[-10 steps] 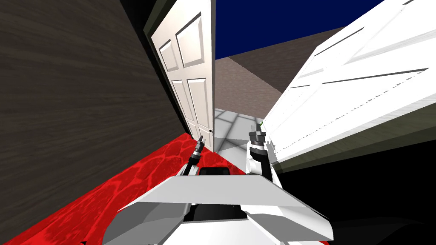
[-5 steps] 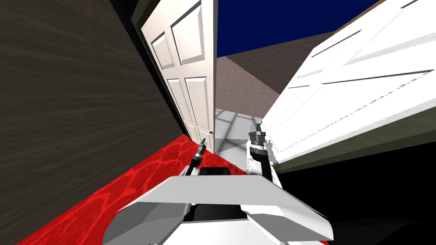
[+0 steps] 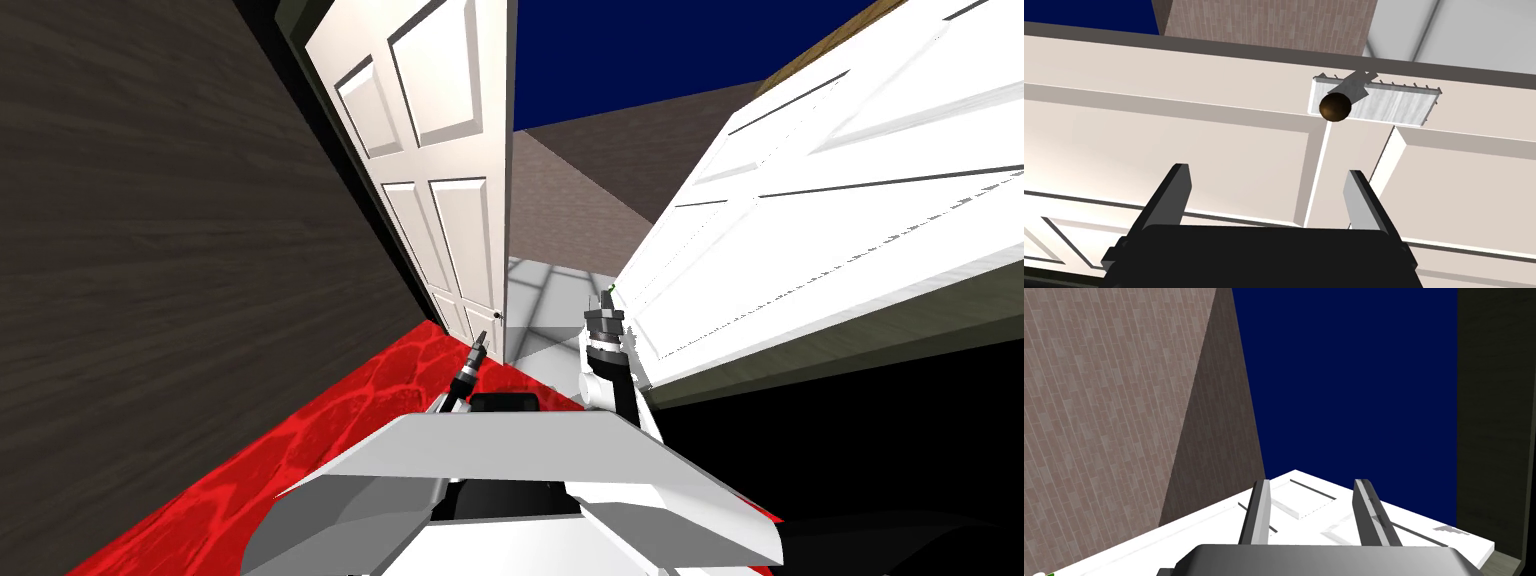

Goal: Push the door open

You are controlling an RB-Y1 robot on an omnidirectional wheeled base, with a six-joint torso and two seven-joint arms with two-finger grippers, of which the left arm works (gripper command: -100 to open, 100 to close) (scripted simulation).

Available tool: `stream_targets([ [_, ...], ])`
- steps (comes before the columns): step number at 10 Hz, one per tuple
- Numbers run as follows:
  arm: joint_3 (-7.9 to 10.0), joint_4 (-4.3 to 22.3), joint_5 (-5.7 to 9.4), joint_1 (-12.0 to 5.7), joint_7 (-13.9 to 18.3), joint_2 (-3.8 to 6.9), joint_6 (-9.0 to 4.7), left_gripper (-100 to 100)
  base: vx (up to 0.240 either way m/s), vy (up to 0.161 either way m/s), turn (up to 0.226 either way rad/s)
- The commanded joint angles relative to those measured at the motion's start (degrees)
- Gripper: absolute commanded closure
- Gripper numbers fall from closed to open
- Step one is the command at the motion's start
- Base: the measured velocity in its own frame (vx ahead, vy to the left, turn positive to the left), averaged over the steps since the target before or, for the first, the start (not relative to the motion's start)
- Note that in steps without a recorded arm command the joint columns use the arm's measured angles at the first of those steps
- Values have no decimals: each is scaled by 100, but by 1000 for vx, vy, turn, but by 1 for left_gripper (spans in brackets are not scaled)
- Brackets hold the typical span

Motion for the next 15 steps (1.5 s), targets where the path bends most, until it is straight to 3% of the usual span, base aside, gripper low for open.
stream_targets([
  [1, -46, 202, -14, -69, 0, 4, -15, -100, 64, 87, -89],
  [7, -271, 1063, -90, -283, -24, -3, -139, -100, 95, 106, -93],
  [8, -241, 1008, -80, -274, -24, -11, -152, -100, 51, 64, -29],
  [15, -133, 1273, -42, -401, -67, -96, -237, -100, 163, -54, -28],
])
